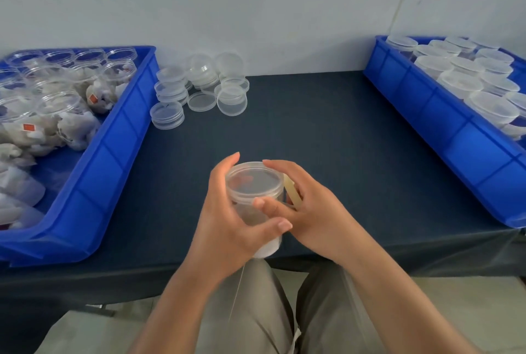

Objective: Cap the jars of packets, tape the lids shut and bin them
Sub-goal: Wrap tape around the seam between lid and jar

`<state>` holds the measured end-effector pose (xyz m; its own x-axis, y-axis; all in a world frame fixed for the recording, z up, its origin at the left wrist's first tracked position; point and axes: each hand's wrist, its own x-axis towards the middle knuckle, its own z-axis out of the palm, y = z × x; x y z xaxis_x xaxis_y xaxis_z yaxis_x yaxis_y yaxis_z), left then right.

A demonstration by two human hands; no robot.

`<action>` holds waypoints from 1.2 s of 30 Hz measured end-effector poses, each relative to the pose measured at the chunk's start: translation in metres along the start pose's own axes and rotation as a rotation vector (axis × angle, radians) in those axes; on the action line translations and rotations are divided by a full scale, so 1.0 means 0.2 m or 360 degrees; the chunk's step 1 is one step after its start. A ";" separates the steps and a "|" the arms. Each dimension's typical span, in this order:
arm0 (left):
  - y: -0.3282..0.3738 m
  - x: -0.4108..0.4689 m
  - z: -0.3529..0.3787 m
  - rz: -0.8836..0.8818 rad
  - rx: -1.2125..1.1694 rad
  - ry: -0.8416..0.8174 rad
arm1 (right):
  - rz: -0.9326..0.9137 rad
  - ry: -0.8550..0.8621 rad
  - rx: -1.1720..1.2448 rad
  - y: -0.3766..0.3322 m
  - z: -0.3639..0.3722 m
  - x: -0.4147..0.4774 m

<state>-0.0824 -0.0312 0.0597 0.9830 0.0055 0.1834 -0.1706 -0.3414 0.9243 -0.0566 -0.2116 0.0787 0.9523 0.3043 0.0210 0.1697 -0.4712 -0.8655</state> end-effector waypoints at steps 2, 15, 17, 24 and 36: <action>-0.01 -0.01 0.00 0.0070 0.0039 0.0075 | -0.0016 -0.0041 0.0065 -0.01 0.01 -0.01; -0.02 0.05 -0.11 -0.0157 0.0060 0.0106 | 0.0008 -0.0261 -0.0341 -0.03 -0.13 -0.10; -0.01 0.05 -0.14 -0.0195 0.0049 0.0067 | -0.0025 -0.0283 -0.0432 -0.03 -0.17 -0.10; 0.04 0.02 -0.17 -0.0579 -0.0713 -0.0268 | -0.0074 -0.0349 -0.0591 -0.11 -0.31 -0.04; -0.01 0.00 -0.19 -0.0426 -0.0956 -0.0449 | 0.0005 -0.0522 -0.0315 -0.14 -0.27 -0.01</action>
<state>-0.0841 0.0050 0.0702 0.9626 -0.2542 -0.0942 0.1512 0.2148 0.9649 -0.0489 -0.2429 0.1301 0.8266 0.5363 -0.1703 0.2432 -0.6134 -0.7514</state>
